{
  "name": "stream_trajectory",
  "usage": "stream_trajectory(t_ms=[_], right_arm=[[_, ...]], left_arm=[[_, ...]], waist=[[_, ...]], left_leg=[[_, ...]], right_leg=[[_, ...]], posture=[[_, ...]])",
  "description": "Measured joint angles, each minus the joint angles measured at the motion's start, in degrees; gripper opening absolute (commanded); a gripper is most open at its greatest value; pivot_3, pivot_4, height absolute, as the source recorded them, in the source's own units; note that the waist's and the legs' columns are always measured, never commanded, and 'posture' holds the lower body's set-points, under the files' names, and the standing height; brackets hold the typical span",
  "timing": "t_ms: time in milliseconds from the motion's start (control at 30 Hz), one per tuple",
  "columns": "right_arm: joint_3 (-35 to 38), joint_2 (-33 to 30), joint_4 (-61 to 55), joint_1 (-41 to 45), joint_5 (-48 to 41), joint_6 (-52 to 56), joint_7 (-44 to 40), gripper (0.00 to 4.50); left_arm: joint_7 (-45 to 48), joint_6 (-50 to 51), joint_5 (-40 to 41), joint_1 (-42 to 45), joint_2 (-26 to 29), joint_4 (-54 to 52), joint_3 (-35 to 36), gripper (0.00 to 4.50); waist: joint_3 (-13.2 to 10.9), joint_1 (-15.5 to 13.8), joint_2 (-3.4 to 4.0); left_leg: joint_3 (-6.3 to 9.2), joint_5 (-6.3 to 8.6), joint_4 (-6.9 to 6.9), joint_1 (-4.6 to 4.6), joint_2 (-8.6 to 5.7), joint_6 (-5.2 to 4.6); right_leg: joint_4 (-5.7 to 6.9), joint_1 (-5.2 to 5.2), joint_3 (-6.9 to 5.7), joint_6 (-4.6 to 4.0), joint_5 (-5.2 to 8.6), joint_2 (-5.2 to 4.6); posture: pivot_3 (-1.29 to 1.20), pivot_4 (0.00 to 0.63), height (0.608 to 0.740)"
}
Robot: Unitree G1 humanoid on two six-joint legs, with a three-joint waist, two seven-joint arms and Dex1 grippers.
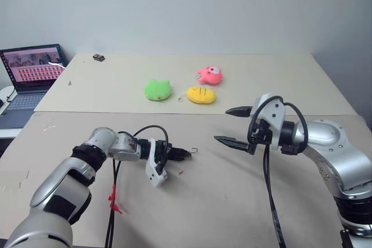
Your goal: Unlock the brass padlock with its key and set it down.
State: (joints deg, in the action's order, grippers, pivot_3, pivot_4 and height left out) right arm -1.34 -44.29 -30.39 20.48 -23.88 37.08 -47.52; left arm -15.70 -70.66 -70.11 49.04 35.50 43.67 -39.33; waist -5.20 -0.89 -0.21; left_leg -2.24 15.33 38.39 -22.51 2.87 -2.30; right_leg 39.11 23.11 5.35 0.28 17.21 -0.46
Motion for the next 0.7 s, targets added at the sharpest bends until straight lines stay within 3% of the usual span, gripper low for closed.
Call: stream_trajectory(t_ms=[33,167,267,367,700], right_arm=[[0.0,0.0,-0.1,0.0,0.0,0.1,0.1,4.50],[0.0,0.0,-0.4,-0.1,-0.1,0.5,0.2,4.50],[0.0,-0.3,-0.4,-0.1,-0.1,0.6,-0.2,4.50],[0.0,-1.4,-0.4,-0.1,-0.1,0.6,-1.2,4.50],[-1.0,-3.4,2.1,0.2,0.1,-1.2,-7.2,4.50]], left_arm=[[0.1,-0.1,0.2,0.3,-0.1,0.5,-0.3,1.05],[0.7,-0.5,2.0,0.8,-0.4,3.6,-1.2,2.39],[1.2,-1.1,4.2,0.9,0.0,3.5,-1.3,3.65],[2.3,-2.3,7.1,0.7,1.5,2.8,-1.1,4.47],[10.8,-11.4,17.0,-4.9,17.1,1.7,0.6,4.47]], waist=[[0.0,0.0,0.00],[0.0,0.2,-0.03],[0.0,0.3,-0.02],[0.0,0.4,-0.02],[0.0,1.4,0.00]], left_leg=[[0.00,0.00,0.01,0.01,0.00,0.00],[0.01,-0.02,0.05,0.04,0.01,0.03],[0.01,-0.02,0.06,0.06,0.01,0.03],[0.01,-0.01,0.02,0.11,0.03,0.01],[0.00,-0.01,-0.03,0.21,0.10,0.02]], right_leg=[[0.01,-0.01,0.00,0.00,0.00,0.00],[0.06,-0.01,-0.01,0.01,0.00,0.00],[0.08,-0.02,-0.01,0.01,0.00,0.00],[0.10,-0.01,-0.02,0.00,0.00,0.03],[0.16,0.03,-0.35,-0.01,0.01,-0.07]], posture=[[0.00,0.150,0.655],[0.00,0.150,0.655],[0.00,0.150,0.655],[0.00,0.150,0.655],[0.00,0.150,0.655]])
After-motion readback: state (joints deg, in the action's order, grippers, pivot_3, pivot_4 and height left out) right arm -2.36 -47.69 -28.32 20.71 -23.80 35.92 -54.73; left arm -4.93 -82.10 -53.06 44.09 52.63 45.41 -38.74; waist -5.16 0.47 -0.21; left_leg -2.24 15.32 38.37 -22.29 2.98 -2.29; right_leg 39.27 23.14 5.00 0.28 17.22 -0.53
